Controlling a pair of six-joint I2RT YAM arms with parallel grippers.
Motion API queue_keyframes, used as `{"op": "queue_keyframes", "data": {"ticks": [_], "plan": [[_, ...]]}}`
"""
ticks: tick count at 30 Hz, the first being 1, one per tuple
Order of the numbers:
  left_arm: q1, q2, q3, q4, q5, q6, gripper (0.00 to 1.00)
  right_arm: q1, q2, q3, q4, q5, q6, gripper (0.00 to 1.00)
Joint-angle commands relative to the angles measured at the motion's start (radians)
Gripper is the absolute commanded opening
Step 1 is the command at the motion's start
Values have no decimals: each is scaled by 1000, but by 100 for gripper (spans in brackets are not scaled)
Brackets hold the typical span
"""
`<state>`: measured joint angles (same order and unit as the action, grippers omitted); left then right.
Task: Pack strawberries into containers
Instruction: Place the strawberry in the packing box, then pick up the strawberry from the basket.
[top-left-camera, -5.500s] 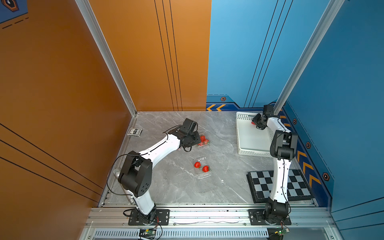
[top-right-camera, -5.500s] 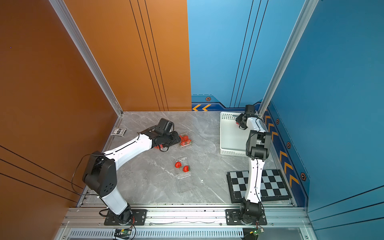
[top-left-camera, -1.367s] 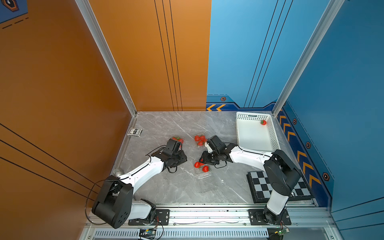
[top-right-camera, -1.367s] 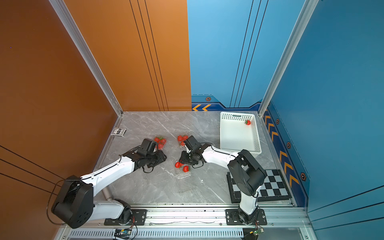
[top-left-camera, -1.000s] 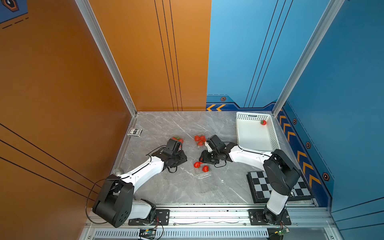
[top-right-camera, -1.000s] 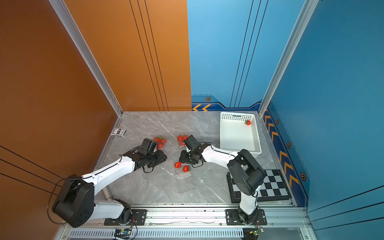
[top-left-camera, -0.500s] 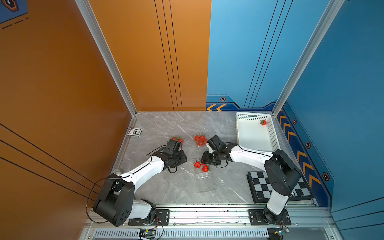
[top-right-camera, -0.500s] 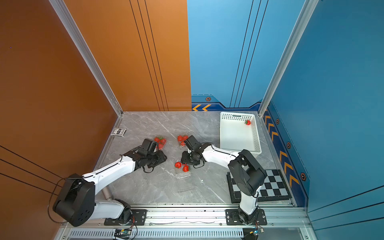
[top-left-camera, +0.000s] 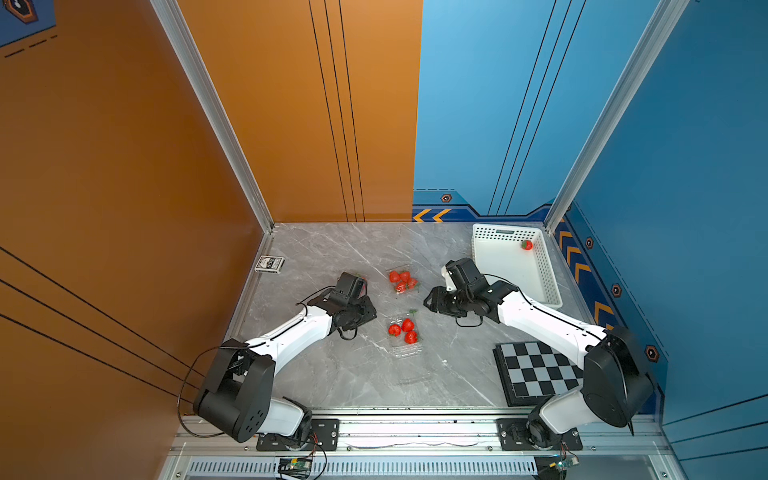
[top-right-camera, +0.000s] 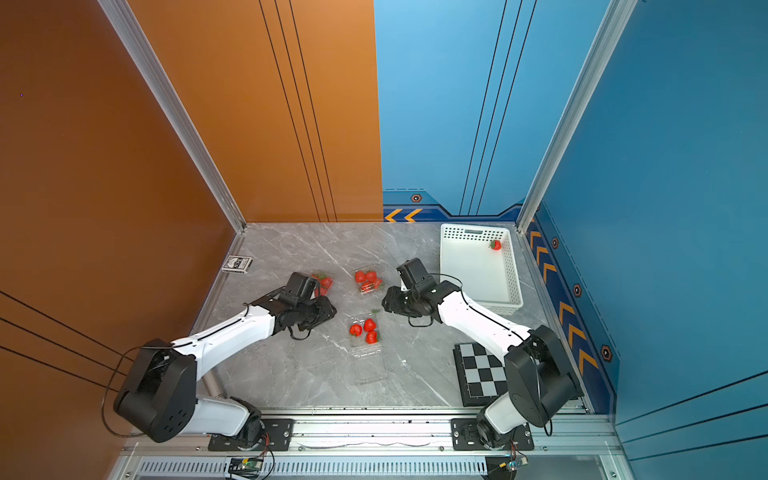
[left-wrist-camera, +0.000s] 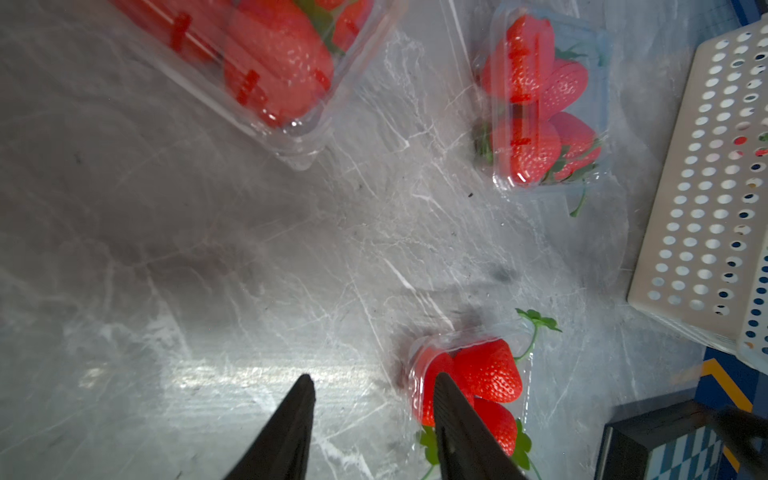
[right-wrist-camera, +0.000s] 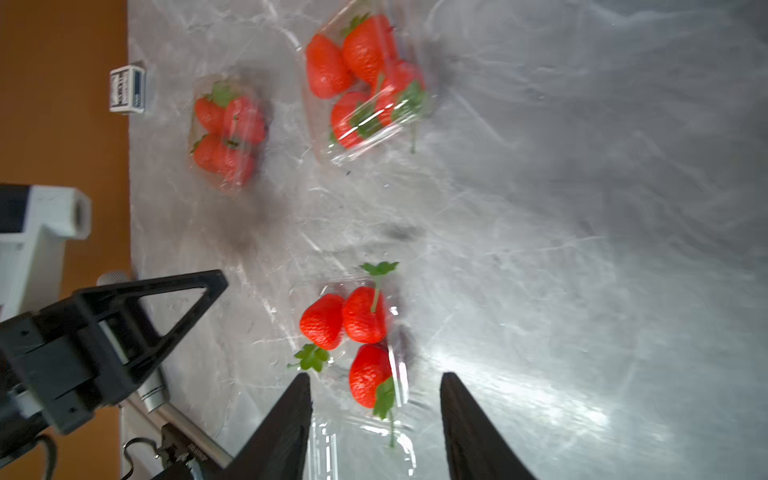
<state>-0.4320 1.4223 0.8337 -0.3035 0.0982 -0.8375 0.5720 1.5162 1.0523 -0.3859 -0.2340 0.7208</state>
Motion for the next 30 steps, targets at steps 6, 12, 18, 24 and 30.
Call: {"op": "queue_keyframes", "data": {"ticks": [6, 12, 18, 24, 30], "plan": [[-16, 29, 72, -45, -11, 26, 49, -264, -51, -49, -46, 2, -120, 53], [-38, 54, 138, -76, -37, 50, 49, -552, 125, 122, -71, 59, -204, 53], [-38, 68, 190, -104, -55, 109, 50, -666, 402, 431, -74, 146, -200, 55], [-15, 115, 283, -129, -36, 165, 50, -712, 655, 727, -88, 203, -128, 56], [7, 141, 318, -129, -16, 189, 51, -747, 857, 977, -121, 238, -58, 57]]}}
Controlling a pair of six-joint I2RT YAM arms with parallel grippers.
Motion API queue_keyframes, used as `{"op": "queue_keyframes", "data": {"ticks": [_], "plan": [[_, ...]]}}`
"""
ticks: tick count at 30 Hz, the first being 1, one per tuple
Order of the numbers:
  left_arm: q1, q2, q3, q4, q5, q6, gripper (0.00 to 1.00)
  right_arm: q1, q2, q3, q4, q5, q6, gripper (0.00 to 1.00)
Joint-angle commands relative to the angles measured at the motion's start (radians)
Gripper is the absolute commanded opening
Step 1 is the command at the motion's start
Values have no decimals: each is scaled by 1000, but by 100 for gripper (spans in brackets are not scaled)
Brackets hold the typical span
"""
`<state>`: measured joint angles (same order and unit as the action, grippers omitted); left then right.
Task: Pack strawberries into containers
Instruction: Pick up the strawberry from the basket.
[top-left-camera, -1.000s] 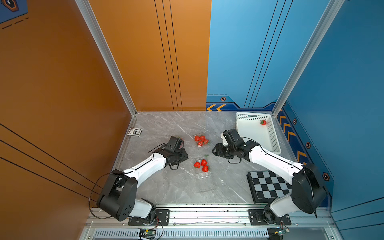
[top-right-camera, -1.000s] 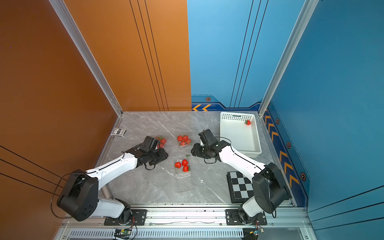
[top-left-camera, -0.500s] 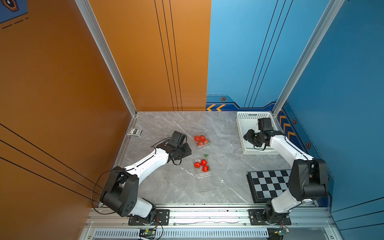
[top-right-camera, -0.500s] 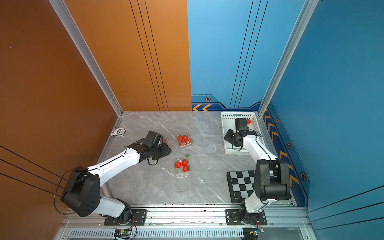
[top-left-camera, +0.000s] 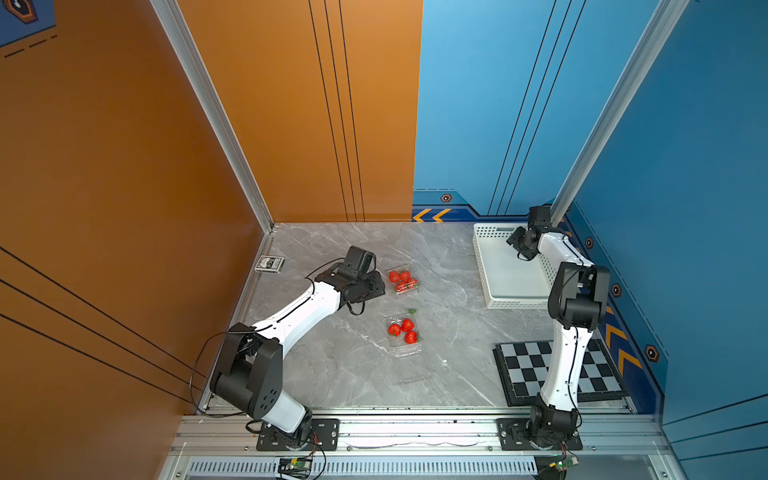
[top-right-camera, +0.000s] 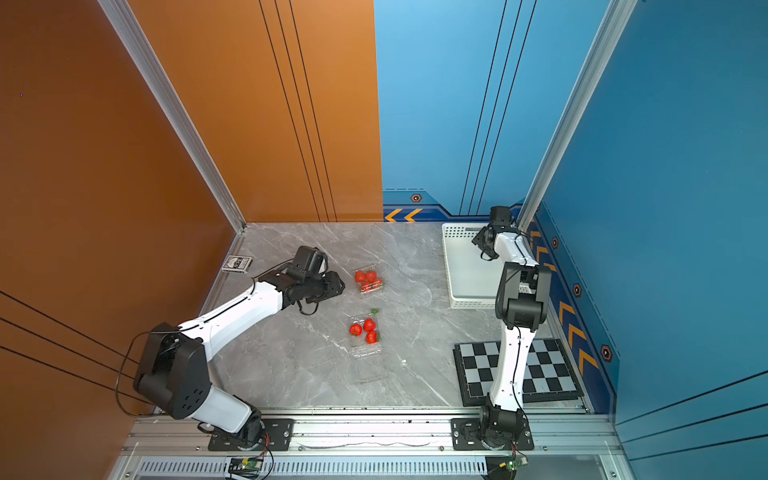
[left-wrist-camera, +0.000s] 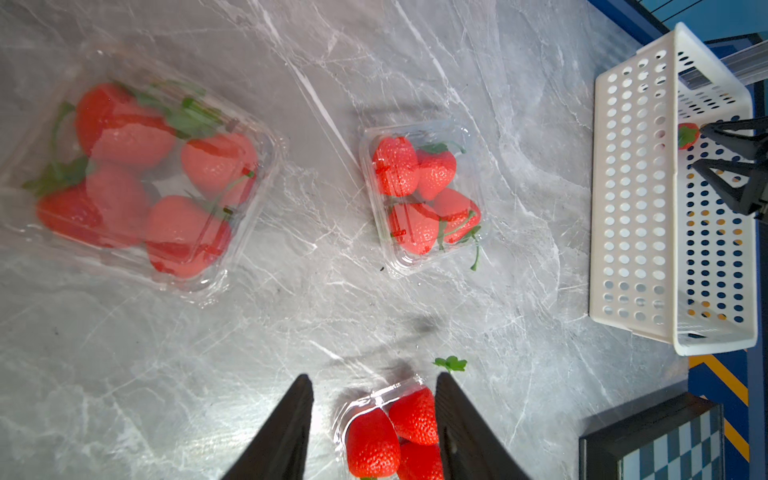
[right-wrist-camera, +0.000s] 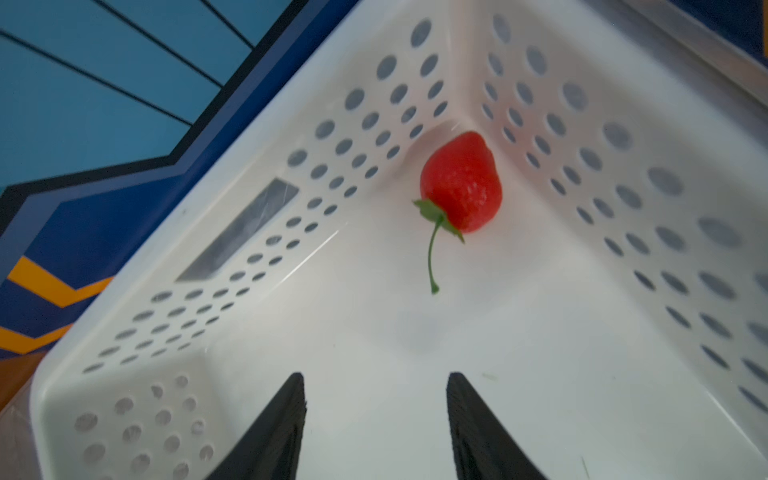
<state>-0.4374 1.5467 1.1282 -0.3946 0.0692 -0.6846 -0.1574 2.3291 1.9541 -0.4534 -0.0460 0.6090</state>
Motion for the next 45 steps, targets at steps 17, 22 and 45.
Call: {"op": "queue_keyframes", "data": {"ticks": [17, 22, 45], "plan": [[47, 60, 60, -38, 37, 42, 50, -55, 172, 214, -79, 74, 146, 67], [54, 70, 69, -38, 41, 41, 51, -58, 216, 272, -83, 71, 150, 67], [63, 130, 105, -38, 76, 43, 49, -72, 329, 354, -82, 37, 203, 48]]}}
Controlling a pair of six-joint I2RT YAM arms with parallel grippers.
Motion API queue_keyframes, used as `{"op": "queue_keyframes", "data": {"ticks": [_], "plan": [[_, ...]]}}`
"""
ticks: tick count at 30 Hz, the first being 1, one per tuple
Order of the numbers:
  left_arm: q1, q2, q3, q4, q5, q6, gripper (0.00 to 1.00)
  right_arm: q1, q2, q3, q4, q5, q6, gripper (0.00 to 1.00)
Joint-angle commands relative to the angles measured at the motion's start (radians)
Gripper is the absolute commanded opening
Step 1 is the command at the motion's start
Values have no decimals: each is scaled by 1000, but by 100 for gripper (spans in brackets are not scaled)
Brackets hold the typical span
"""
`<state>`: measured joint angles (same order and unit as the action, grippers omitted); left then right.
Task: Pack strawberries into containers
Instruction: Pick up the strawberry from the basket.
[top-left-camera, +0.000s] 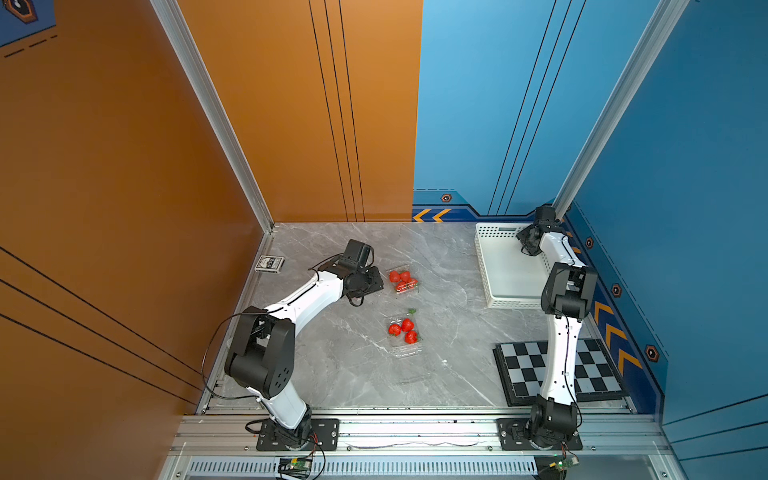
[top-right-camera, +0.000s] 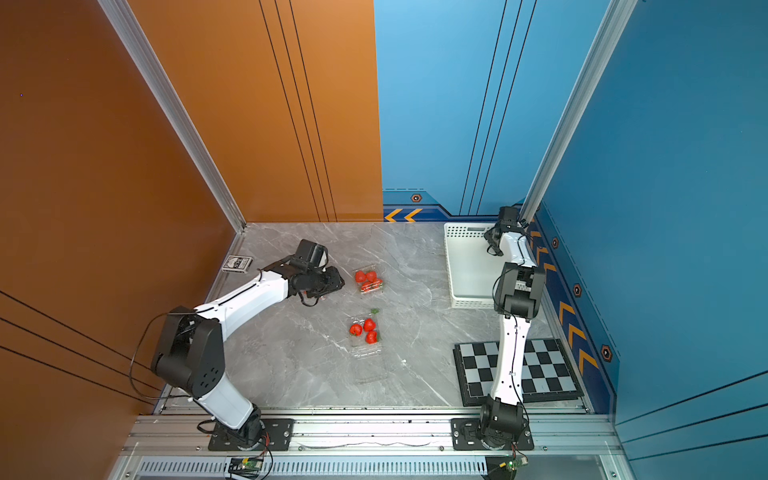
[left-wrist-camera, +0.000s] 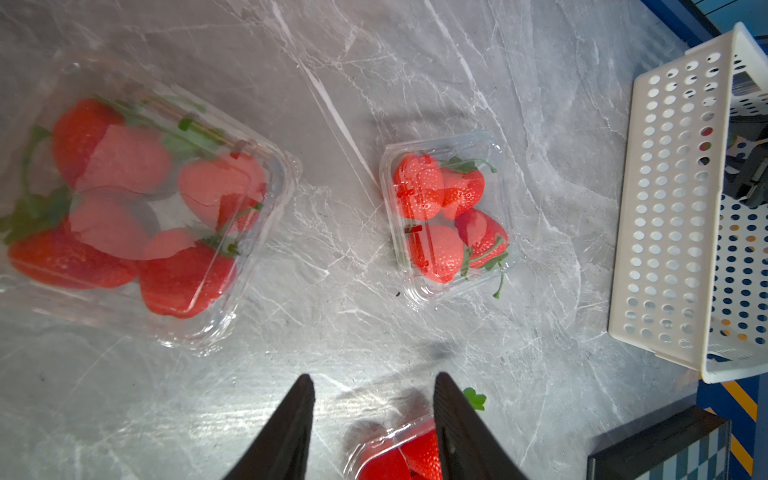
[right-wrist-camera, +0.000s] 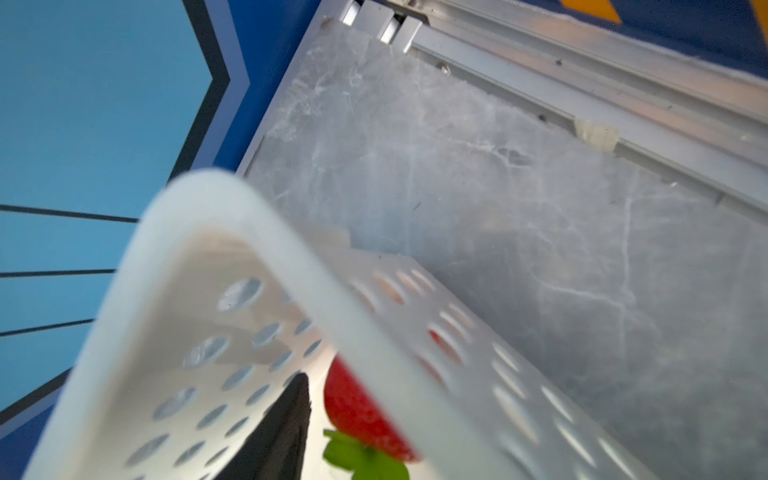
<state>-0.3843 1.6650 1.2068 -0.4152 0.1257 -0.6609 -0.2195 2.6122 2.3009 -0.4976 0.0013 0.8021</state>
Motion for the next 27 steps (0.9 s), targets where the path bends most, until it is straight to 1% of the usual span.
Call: {"op": "queue_keyframes", "data": {"ticks": [1, 6, 10, 15, 17, 22, 27], "plan": [[10, 11, 25, -17, 20, 19, 49, -9, 47, 7, -38, -17, 10, 44], [12, 13, 21, -17, 22, 20, 49, -11, 48, 3, -40, -33, -4, 36], [13, 10, 12, -17, 25, 18, 48, -12, 37, -2, -39, -59, -19, 27], [14, -4, -3, -17, 22, 12, 48, -11, -23, -35, -26, -113, -73, 23], [14, -12, -10, -16, 20, 10, 48, -11, -72, -86, -13, -128, -92, 23], [12, -36, -43, 10, 26, -3, 48, -21, -224, -288, 88, -196, -92, 23], [10, -55, -69, 11, 22, -9, 48, -21, -323, -449, 134, -277, -90, 23]]}}
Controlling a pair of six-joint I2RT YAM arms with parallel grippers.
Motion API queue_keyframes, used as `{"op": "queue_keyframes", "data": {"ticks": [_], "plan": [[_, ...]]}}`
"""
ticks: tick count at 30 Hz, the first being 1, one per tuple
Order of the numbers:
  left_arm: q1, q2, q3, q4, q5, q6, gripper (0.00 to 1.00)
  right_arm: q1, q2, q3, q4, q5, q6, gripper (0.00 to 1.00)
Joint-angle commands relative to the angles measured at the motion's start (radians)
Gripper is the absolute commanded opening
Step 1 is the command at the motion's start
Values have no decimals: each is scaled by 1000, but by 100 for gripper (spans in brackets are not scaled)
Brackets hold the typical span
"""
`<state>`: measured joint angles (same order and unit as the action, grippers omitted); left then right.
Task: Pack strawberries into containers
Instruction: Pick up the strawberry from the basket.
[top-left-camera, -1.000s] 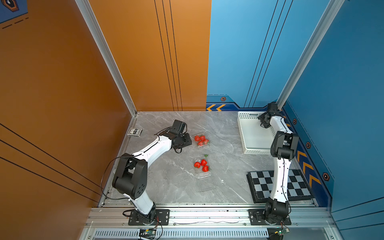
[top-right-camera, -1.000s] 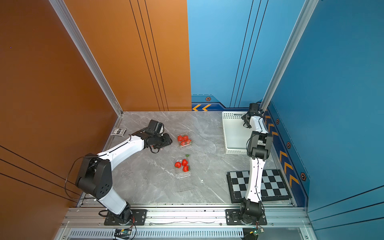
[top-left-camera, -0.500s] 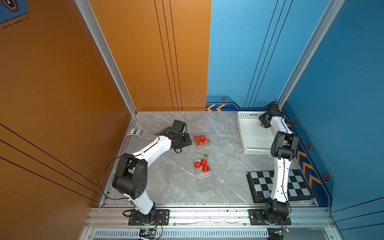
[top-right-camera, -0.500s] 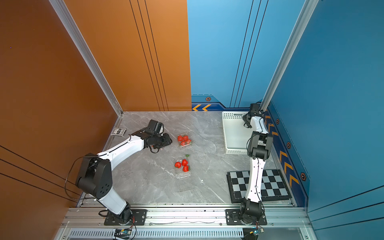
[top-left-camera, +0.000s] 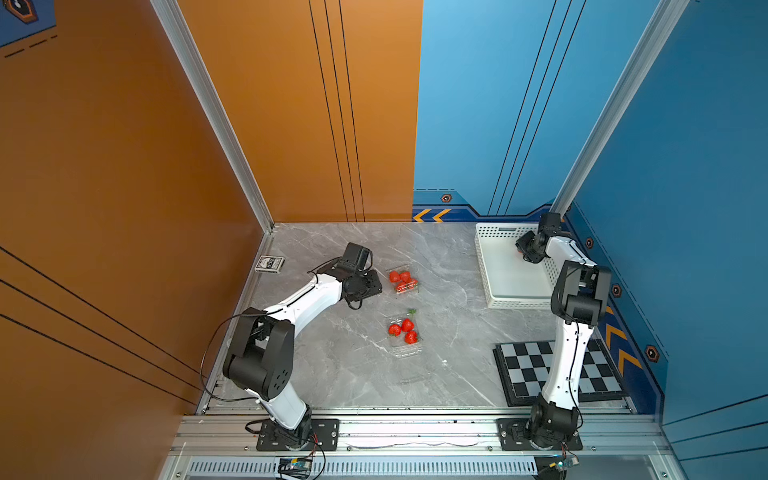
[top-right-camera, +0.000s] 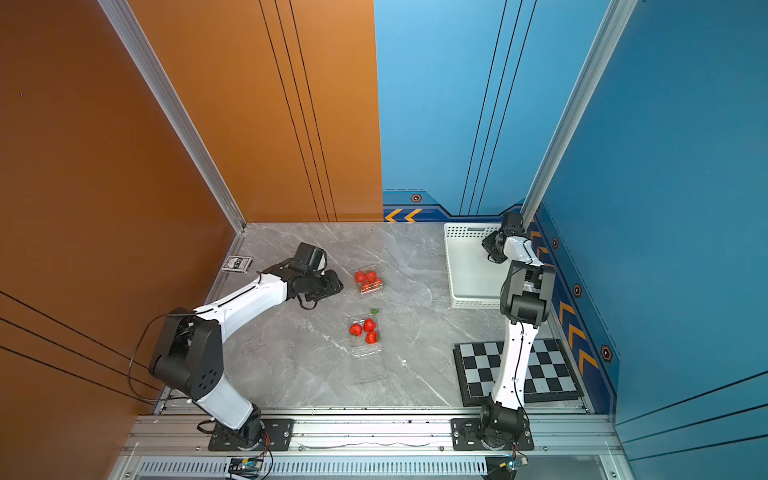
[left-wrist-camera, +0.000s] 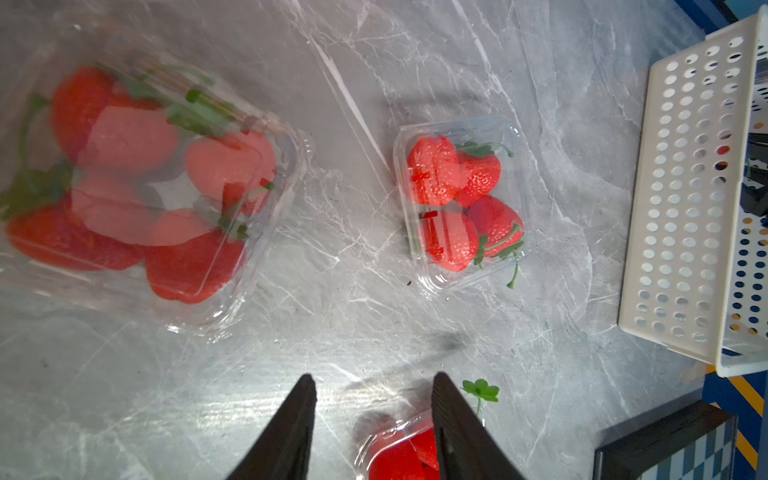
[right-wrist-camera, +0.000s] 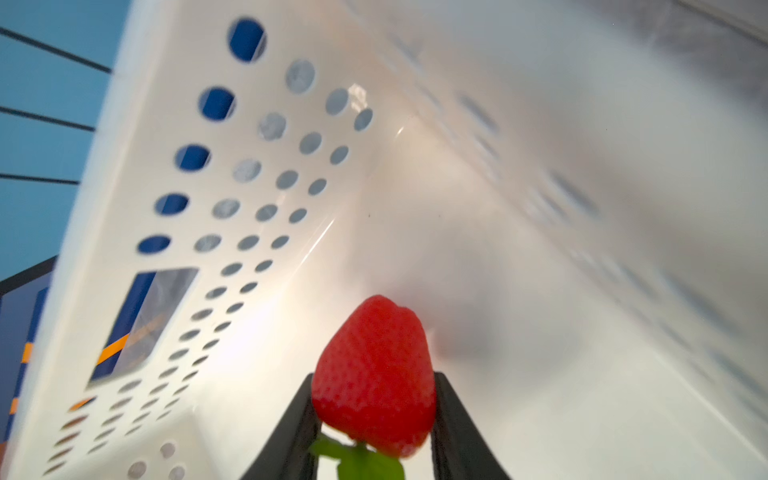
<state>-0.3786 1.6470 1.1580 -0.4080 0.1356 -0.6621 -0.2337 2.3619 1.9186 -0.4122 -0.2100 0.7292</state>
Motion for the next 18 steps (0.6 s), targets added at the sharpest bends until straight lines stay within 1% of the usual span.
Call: {"op": "queue_keyframes", "data": {"ticks": [1, 6, 9, 15, 18], "plan": [[2, -42, -27, 3, 11, -8, 48, -7, -98, -109, 67, -75, -16, 23], [-2, -66, -61, 9, 7, -17, 48, -2, -203, -298, 131, -137, -13, 23], [-5, -81, -83, 18, 6, -22, 48, 8, -272, -393, 157, -154, -27, 23], [-14, -111, -116, 17, -1, -27, 48, 23, -424, -526, 151, -169, -74, 23], [-18, -125, -121, 17, -7, -33, 48, 36, -509, -580, 119, -154, -106, 23]]}}
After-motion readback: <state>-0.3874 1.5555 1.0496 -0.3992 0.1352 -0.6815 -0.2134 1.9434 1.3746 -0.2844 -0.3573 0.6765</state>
